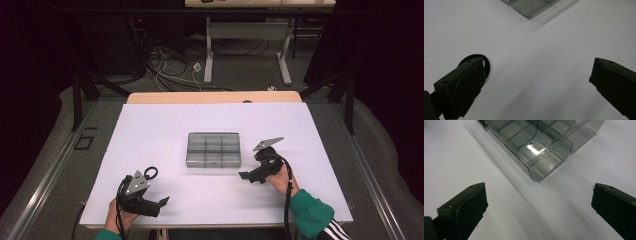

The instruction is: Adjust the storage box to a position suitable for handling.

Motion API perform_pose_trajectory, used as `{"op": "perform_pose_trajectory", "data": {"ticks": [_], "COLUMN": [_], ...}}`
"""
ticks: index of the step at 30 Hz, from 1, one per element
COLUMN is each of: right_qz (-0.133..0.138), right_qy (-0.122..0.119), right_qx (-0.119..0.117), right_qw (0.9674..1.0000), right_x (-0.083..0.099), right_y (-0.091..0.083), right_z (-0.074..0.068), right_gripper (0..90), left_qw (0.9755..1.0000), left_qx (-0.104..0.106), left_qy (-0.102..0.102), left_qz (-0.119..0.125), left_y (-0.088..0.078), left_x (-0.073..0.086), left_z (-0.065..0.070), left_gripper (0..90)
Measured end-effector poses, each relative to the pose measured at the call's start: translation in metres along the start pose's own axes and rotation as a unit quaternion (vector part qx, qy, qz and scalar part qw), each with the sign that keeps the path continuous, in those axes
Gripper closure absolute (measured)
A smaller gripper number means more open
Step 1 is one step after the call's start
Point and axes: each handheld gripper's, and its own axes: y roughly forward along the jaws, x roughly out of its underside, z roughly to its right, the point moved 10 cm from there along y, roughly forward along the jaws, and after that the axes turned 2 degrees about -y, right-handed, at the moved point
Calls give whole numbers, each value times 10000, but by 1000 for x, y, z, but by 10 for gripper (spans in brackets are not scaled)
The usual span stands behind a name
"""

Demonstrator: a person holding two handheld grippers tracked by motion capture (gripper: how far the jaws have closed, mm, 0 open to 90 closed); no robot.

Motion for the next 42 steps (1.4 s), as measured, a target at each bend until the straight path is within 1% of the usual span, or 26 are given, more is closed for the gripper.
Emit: {"op": "perform_pose_trajectory", "data": {"ticks": [2,3,4,5,6,7,10,11,12,13,15,16,17,19,22,23,24,29,30,33,35,36,37,39,40,42], "right_qz": [91,5,15,131,50,73,-47,-53,30,-33,26,-21,-88,-61,-107,-101,-141,-77,-134,-149,-167,-129,-183,-186,-196,-109], "right_qy": [2,3,-9,52,13,9,7,23,36,5,48,-18,-17,-37,-91,-42,-71,-89,-99,-126,-118,-158,-181,-136,-201,-193], "right_qx": [27,14,2,-10,-12,-2,-42,-71,-50,-51,-105,-68,-99,-109,-150,-162,-161,-203,-208,-214,-270,-238,-277,-299,-290,-311], "right_qw": [10000,10000,10000,9999,10000,10000,10000,10000,10000,10000,9999,10000,9999,9999,9998,9998,9997,9997,9996,9996,9994,9995,9993,9993,9992,9993], "right_x": [-1,1,1,-1,1,2,5,6,5,6,6,7,8,8,10,10,11,11,11,12,12,11,12,11,12,10], "right_y": [2,1,2,3,3,3,5,5,7,7,8,8,7,8,10,10,10,12,12,13,13,14,13,13,13,15], "right_z": [-3,-4,-5,-7,-7,-7,-11,-12,-13,-13,-16,-15,-17,-19,-22,-24,-24,-27,-27,-29,-32,-31,-32,-34,-34,-37], "right_gripper": [1,1,1,0,1,1,0,1,1,0,1,0,0,0,1,0,1,1,0,0,0,0,1,0,0,1], "left_qw": [10000,10000,10000,10000,10000,10000,10000,10000,10000,10000,10000,10000,10000,10000,10000,10000,10000,10000,10000,10000,10000,10000,10000,10000,10000,10000], "left_qx": [-3,-7,2,-3,2,2,-6,-7,-11,-2,5,-6,-5,-6,-11,-2,-4,-7,-8,0,-15,-13,-13,21,15,3], "left_qy": [5,20,8,11,11,12,49,33,37,49,40,39,36,37,44,39,51,36,36,42,38,25,19,45,48,40], "left_qz": [-4,21,21,26,26,24,27,24,25,24,26,22,22,23,17,-2,17,24,20,19,19,6,-7,-12,-23,26], "left_y": [0,0,0,0,0,0,0,0,1,0,0,1,1,1,1,0,0,1,1,1,1,1,1,1,1,2], "left_x": [0,0,0,0,0,0,-1,-1,-1,-1,-1,-1,-1,-1,0,0,-1,-1,0,0,0,0,0,0,0,-1], "left_z": [0,0,0,0,0,0,-1,0,0,0,0,0,0,0,0,0,-1,0,0,0,0,0,0,0,0,0], "left_gripper": [0,0,0,0,0,0,0,0,0,0,0,0,0,0,0,0,0,0,0,0,0,0,0,0,0,0]}}
